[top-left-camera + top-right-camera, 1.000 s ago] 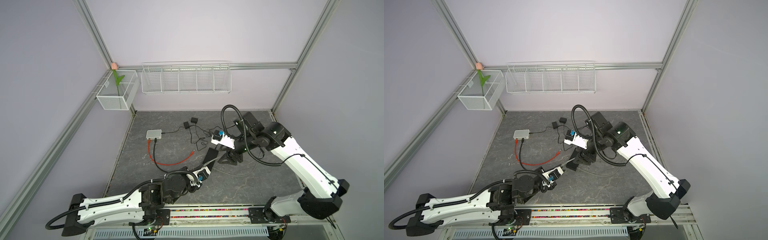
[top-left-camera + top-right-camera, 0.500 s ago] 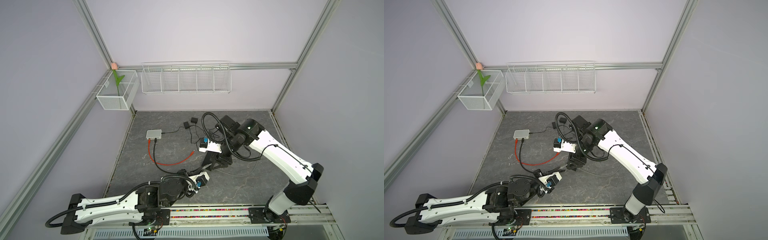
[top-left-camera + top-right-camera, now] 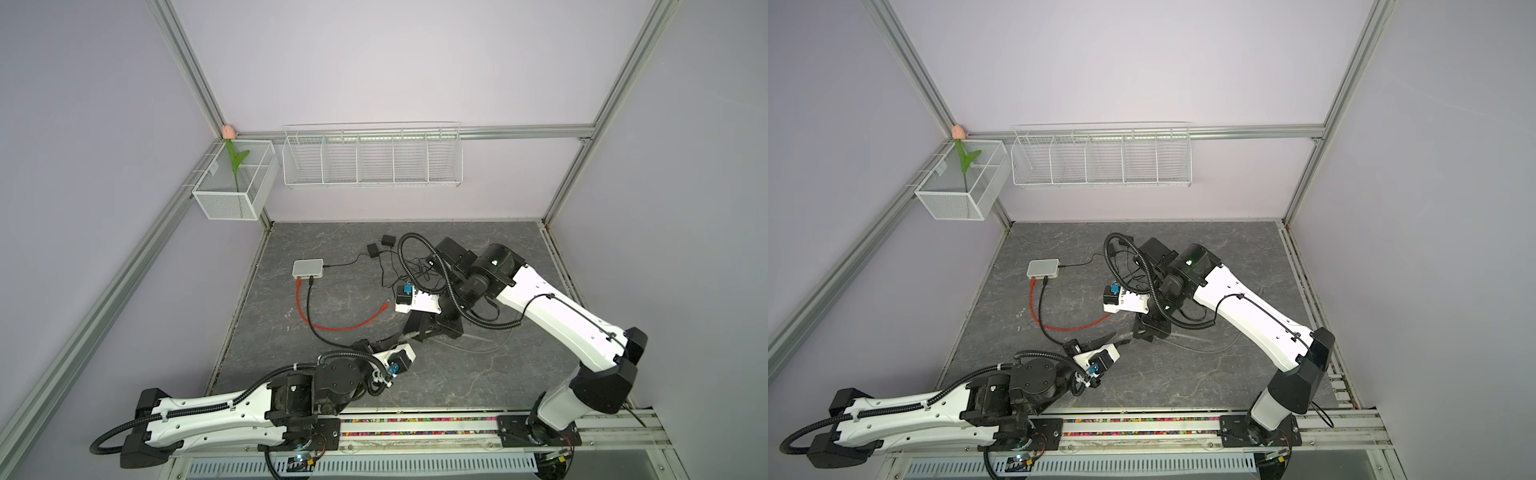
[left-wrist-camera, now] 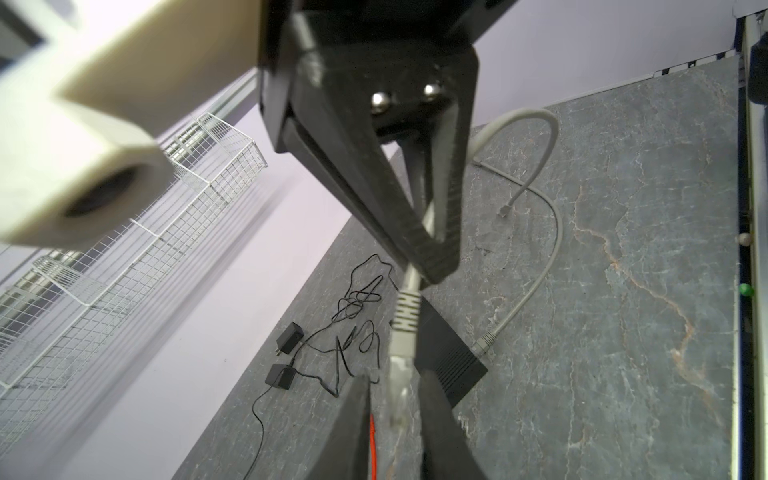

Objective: Insert the plug into the switch port

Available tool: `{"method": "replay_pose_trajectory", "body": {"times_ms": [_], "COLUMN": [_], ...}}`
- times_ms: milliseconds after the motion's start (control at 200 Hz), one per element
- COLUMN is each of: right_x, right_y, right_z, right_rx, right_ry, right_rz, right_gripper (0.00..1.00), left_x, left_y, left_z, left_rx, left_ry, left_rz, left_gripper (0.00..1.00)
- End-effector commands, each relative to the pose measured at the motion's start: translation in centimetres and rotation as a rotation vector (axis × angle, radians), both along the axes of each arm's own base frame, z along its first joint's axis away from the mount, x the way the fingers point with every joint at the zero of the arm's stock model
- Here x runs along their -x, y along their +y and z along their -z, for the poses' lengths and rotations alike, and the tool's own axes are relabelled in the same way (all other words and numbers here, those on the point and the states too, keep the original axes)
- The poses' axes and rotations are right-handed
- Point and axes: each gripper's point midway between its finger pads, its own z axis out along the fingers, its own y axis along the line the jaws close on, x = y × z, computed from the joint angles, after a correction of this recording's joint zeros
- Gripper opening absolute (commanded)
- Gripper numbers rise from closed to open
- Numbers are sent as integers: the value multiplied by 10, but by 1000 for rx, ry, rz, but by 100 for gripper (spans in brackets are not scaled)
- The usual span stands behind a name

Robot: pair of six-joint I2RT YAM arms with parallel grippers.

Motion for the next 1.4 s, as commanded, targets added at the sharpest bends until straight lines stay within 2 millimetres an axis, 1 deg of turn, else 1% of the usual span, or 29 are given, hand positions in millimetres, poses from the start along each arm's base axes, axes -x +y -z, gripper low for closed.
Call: {"method": "replay_pose_trajectory", "body": {"times_ms": [0, 80, 115, 145, 155, 180, 210, 230, 325, 365, 415, 470, 535, 585, 600, 630, 665, 750, 845, 990, 1085, 1175, 1305, 1395], "right_x": [-7, -22, -25, -29, -29, -33, -40, -43, -52, -52, -52, -49, -48, -51, -52, -53, -54, -54, -59, -64, -66, -65, -63, -64], "right_y": [-12, -22, -27, -31, -31, -36, -38, -41, -57, -63, -69, -68, -65, -63, -62, -62, -61, -60, -61, -58, -55, -53, -51, -52], "right_z": [-9, -17, -24, -30, -34, -37, -49, -52, -75, -79, -84, -83, -77, -72, -71, -68, -66, -62, -58, -48, -45, -45, -38, -33], "right_rx": [-33, -68, -103, -132, -150, -166, -220, -241, -361, -395, -424, -424, -384, -347, -339, -323, -318, -316, -302, -269, -266, -276, -276, -266], "right_ry": [-131, -268, -321, -370, -390, -433, -505, -542, -715, -772, -826, -856, -891, -925, -933, -946, -959, -978, -1010, -1021, -1023, -1016, -1001, -997], "right_rz": [66, 147, 169, 195, 203, 229, 271, 292, 391, 407, 431, 417, 400, 398, 394, 393, 393, 393, 405, 406, 406, 405, 405, 412], "right_gripper": [7, 6, 6, 6, 6, 6, 7, 6, 6, 7, 7, 7, 7, 7, 7, 7, 7, 7, 7, 7, 7, 7, 7, 7], "left_x": [-6, -17, -17, -15, -15, -13, -12, -13, -23, -27, -31, -37, -46, -54, -55, -60, -63, -69, -70, -66, -65, -68, -72, -72], "left_y": [19, 48, 57, 60, 61, 62, 64, 65, 71, 67, 57, 42, 19, 7, 4, -2, -6, -12, -18, -24, -28, -29, -29, -32], "left_z": [-30, -53, -57, -58, -58, -57, -55, -54, -45, -40, -33, -25, -13, -11, -14, -10, -13, -13, -14, -21, -22, -22, -22, -26], "left_rx": [189, 422, 501, 548, 563, 586, 606, 618, 657, 660, 657, 665, 658, 670, 680, 686, 709, 727, 738, 782, 791, 809, 839, 853], "left_ry": [54, 143, 179, 218, 229, 267, 318, 354, 528, 599, 694, 807, 945, 1018, 1031, 1063, 1069, 1083, 1112, 1181, 1237, 1268, 1288, 1300], "left_rz": [-72, -182, -182, -164, -157, -137, -124, -121, -173, -183, -170, -142, -88, -48, -31, -23, -2, 5, 29, 106, 136, 146, 153, 180], "left_gripper": [67, 81, 86, 90, 90, 91, 92, 92, 93, 93, 92, 89, 83, 76, 75, 74, 74, 74, 74, 74, 74, 72, 68, 65]}}
